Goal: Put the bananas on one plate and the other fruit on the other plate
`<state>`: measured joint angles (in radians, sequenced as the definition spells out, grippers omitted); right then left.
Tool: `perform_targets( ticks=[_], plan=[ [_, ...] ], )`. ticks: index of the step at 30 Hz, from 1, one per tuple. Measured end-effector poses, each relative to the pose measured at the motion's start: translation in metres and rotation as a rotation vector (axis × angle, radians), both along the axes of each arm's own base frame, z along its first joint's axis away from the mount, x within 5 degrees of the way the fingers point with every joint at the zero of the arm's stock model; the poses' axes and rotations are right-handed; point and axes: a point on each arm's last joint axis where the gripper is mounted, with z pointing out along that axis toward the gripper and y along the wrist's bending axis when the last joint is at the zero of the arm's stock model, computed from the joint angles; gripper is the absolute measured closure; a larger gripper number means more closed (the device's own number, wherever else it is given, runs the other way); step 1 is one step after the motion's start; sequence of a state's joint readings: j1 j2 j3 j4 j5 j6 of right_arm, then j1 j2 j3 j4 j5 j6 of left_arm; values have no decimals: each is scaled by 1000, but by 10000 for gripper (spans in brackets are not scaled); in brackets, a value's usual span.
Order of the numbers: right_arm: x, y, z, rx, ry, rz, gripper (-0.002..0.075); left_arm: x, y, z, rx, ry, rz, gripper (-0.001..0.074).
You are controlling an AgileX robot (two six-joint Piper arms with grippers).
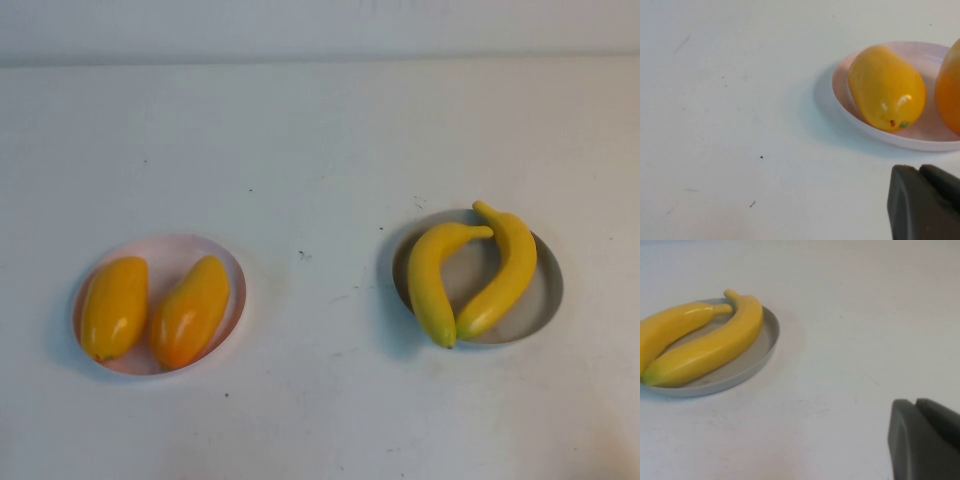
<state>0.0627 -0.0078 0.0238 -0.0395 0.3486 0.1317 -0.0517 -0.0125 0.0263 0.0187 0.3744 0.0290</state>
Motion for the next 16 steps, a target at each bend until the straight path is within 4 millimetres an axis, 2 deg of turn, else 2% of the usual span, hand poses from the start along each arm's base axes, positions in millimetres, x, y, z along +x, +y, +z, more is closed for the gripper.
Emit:
perform_targets(
  ticks=[16],
  plan=[
    [-1, 0, -2, 0, 27, -1, 741, 0, 0, 0, 0, 0, 0, 738]
  ],
)
